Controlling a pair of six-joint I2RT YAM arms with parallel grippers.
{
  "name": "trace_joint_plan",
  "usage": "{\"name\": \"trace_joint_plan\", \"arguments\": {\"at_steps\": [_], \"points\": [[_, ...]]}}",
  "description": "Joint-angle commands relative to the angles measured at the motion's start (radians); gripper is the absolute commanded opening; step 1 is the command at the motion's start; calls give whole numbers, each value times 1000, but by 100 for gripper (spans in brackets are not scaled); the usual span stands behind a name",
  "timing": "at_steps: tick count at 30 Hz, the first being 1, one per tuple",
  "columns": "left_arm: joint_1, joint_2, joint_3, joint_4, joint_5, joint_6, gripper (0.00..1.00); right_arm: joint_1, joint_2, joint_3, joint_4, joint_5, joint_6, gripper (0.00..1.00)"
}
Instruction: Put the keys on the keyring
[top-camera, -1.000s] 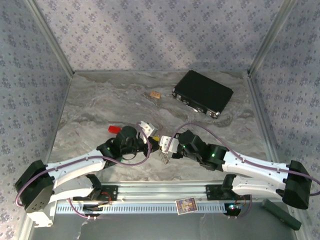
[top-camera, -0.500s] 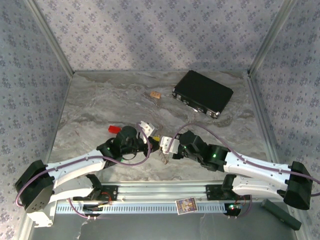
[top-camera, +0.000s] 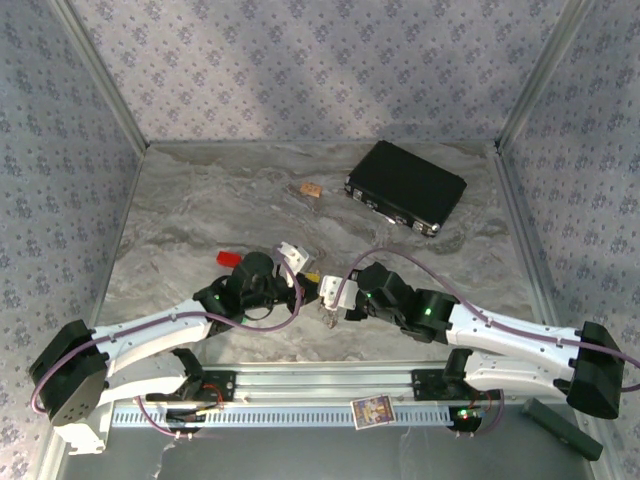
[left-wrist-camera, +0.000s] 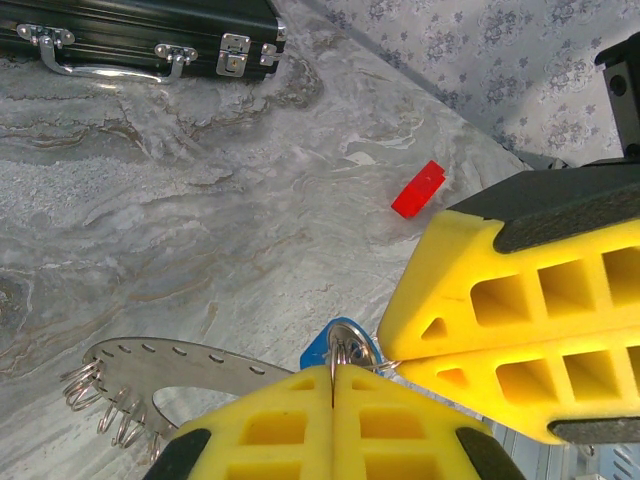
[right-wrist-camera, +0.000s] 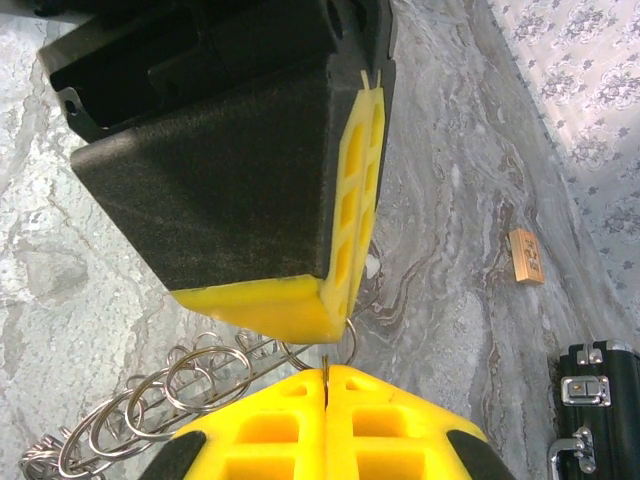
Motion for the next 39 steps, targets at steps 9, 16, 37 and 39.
{"name": "trace_joint_plan", "arguments": {"at_steps": [9, 16, 37, 39], "points": [[-1, 3, 36, 46, -2, -3, 0, 9, -21, -3, 36, 60, -13, 0], [-1, 4, 37, 46, 1, -4, 0, 9, -14, -4, 44, 61, -10, 0], [-1, 5, 40, 48, 2, -3, 0, 8, 17, 13, -17, -12, 2, 0], [-1, 5, 40, 46, 2, -3, 0, 9, 17, 13, -20, -20, 2, 0]]}}
